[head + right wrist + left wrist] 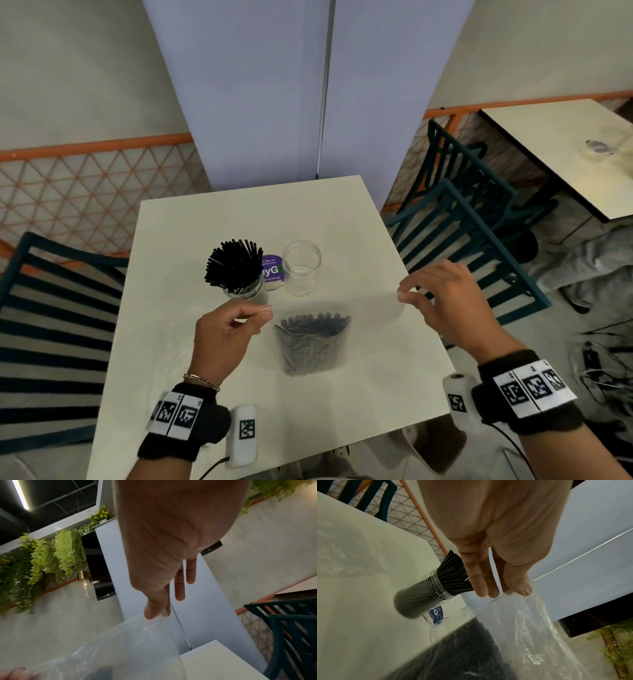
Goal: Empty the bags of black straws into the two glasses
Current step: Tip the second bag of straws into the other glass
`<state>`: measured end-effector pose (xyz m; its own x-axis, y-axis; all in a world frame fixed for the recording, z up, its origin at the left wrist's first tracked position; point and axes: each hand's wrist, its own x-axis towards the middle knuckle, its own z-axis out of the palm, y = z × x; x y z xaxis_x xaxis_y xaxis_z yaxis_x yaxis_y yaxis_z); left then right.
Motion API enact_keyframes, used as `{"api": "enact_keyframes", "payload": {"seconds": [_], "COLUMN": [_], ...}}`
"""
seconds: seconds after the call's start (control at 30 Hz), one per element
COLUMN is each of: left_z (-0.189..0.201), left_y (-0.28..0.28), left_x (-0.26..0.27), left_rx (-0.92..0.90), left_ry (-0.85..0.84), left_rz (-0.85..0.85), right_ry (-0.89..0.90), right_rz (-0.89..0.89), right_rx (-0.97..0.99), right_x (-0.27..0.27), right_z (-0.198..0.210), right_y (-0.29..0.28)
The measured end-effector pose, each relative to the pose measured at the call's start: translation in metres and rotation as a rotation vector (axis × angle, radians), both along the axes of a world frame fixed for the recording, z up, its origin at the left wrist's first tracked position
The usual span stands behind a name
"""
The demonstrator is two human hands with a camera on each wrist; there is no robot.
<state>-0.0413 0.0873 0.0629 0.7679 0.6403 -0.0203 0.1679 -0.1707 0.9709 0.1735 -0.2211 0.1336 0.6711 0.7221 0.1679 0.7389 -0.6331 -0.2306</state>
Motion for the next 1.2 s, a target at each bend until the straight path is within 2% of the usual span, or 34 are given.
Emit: {"api": "enact_keyframes", "payload": {"seconds": [0.2,0.37,0.47,0.7,0.8,0.93,1.0,1.07,1.13,1.2], "left_z": [-0.002,0.000,0.001,-0.003,-0.012,-0.043,-0.062,-0.076,-0.088,-0.096], "left_y": [-0.001,-0.008,-0.010,-0.007,-0.008,-0.032,-0.049,-0.060,-0.062,-0.060], "left_x": [-0.002,-0.003,-0.005,-0.011,-0.013,-0.001,0.011,0.023,0.030,0.028], "left_rx": [-0.020,-0.045,-0.047,-0.041,-0.085,-0.103,-0.164,-0.230,-0.274,-0.286], "left_ry": [-0.005,-0.005,-0.025,-0.014,0.096,0.288,0.280,0.270,0.272,0.270], "left_rz": [0.006,-0.024,-0.033,-0.037,-0.164,-0.303,-0.262,-0.138,-0.038,-0.028], "right_ry": [0.039,0.107,0.188,0.348,0.333,0.331,0.323,0.355,0.473,0.523], "right_rz": [-0.026,0.115,0.232,0.169,0.233,0.314,0.359,0.382,0.315,0.211], "right_rx": [-0.011,0.078,0.010,-0.229,-0.249,-0.148,-0.122,-0.122,-0.081,-0.023], "right_x": [-0.008,-0.039,-0.059,-0.055,-0.053,-0.059,-0.061,-0.063,-0.063,-0.059], "right_z": [0.008,0.020,0.011,0.000,0.000,-0.006,-0.011,-0.010,-0.003,0.002], "right_y": [-0.006,0.021,0.046,0.064,0.063,0.069,0.072,0.071,0.068,0.064]}}
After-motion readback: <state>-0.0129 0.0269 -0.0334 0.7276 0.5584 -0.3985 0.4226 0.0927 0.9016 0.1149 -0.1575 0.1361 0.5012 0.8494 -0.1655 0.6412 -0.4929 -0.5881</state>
